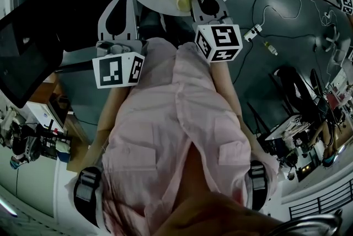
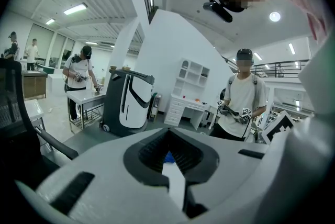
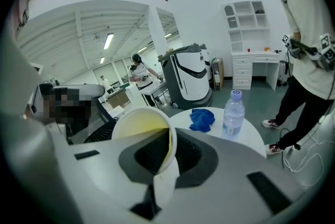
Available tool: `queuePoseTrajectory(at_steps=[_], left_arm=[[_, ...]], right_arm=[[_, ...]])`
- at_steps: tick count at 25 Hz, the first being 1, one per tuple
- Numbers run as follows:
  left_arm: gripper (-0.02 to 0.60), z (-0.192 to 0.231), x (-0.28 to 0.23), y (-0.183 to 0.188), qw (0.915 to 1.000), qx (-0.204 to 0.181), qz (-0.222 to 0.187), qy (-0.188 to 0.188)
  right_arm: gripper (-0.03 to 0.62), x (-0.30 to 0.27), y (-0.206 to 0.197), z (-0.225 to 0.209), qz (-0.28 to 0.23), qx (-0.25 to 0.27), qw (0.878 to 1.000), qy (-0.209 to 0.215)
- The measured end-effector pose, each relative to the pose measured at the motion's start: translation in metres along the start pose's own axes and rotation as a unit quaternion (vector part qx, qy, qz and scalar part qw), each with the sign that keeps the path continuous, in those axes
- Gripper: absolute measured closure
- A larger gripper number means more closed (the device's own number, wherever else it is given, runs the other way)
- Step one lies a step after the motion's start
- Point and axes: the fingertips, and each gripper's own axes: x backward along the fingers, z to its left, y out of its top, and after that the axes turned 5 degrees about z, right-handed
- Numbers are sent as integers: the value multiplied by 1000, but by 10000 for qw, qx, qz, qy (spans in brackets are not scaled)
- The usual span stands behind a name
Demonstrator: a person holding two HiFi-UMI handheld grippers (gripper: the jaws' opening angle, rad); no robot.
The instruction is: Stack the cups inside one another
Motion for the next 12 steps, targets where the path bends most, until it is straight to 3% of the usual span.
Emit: queuePoseTrajectory(at_steps=[12], left_arm=[[566, 3, -3, -1, 9999, -24, 86, -121]], right_arm=[[556, -31, -27, 14, 559, 170, 9982, 127]])
